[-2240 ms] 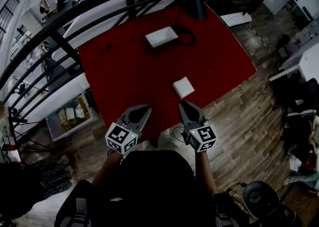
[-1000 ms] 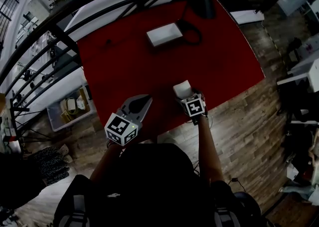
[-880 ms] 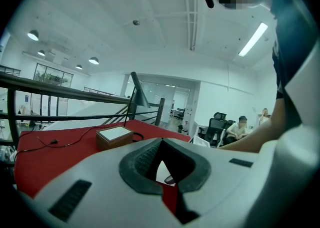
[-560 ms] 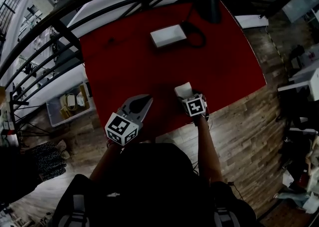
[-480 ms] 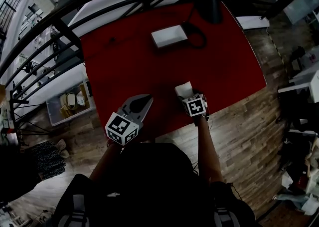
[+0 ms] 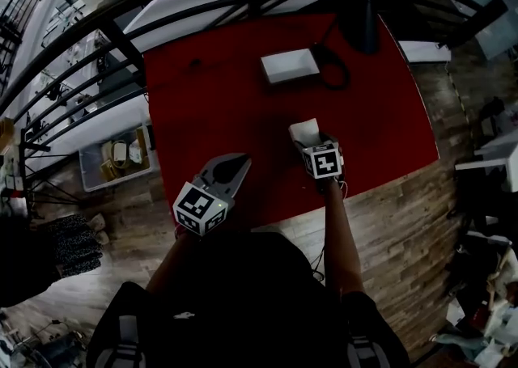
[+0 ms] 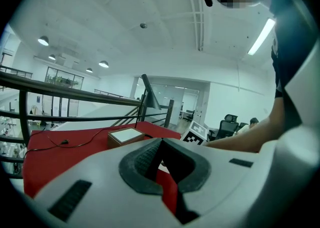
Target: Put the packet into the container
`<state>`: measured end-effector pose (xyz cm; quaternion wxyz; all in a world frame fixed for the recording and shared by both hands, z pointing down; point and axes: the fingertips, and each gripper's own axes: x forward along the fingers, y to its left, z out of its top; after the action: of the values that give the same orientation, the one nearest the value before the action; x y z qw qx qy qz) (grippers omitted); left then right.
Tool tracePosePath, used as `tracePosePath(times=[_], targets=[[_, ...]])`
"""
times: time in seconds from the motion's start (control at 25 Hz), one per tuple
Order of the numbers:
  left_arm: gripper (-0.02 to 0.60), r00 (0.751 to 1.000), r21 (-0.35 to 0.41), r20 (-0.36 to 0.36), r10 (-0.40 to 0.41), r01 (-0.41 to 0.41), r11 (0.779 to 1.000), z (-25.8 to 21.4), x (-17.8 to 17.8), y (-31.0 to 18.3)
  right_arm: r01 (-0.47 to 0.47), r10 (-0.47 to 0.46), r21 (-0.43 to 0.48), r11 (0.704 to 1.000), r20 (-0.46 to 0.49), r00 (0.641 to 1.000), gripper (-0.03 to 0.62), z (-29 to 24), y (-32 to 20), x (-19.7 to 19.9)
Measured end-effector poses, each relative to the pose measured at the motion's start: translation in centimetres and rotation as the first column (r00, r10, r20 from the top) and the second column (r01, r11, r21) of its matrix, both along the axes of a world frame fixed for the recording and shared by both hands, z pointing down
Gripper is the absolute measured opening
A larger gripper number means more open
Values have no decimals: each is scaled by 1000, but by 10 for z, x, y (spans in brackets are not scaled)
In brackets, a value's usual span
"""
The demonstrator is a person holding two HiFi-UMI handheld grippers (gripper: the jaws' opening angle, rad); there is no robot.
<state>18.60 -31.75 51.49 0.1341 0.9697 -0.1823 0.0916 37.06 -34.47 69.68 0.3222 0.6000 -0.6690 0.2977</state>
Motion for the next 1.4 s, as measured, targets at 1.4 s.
tracePosePath(times=[1.4], targets=[[3, 950, 31, 25, -310, 310, 950, 2, -62, -58, 34, -30, 81, 996, -48, 998, 376, -57, -250, 6]])
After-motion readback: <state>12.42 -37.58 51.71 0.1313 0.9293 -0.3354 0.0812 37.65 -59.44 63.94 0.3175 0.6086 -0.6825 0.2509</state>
